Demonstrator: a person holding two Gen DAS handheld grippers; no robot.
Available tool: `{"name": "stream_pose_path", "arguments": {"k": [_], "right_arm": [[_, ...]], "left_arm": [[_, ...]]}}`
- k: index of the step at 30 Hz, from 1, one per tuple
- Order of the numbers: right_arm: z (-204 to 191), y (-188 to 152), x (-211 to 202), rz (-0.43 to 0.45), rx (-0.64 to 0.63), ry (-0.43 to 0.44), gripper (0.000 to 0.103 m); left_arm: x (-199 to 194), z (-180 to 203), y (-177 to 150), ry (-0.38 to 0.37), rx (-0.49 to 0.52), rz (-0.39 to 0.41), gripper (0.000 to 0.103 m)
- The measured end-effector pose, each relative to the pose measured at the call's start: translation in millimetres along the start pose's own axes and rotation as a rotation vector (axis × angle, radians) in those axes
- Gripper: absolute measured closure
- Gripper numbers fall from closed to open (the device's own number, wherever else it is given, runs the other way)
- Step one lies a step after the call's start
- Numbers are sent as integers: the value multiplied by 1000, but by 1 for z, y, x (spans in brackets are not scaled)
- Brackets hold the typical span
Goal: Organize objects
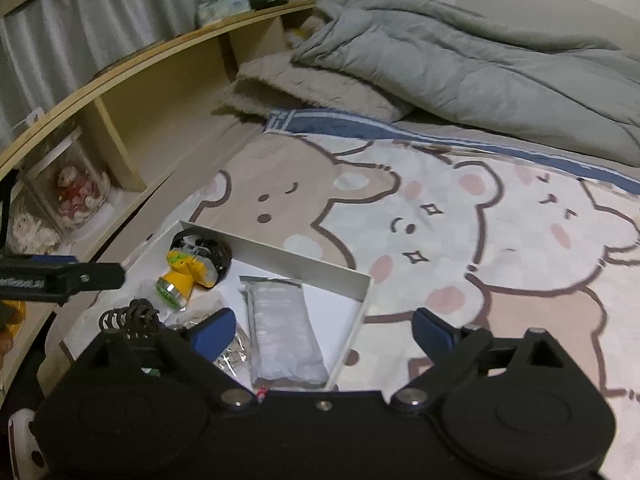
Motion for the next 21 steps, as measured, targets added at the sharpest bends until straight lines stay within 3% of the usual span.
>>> {"name": "stream_pose_path", "arguments": {"k": [12,21], "right_arm": [[7,-30,-64,83,4,-90,0],[2,-51,-105,118,-4,-105,0]], "left_arm": [[-59,29,-33,-6,18,52,0],[-92,42,-56,-8,26,77,0]]}}
Point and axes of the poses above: each gripper's, at about its wrist camera, not at the fingertips, and x roughly the way its jaws point, z to its right, y to its top, the point moved 3 cm from there along x, roughly the way its jaws point, and after that the axes turned 6 degrees about z, right-handed, at the moved point
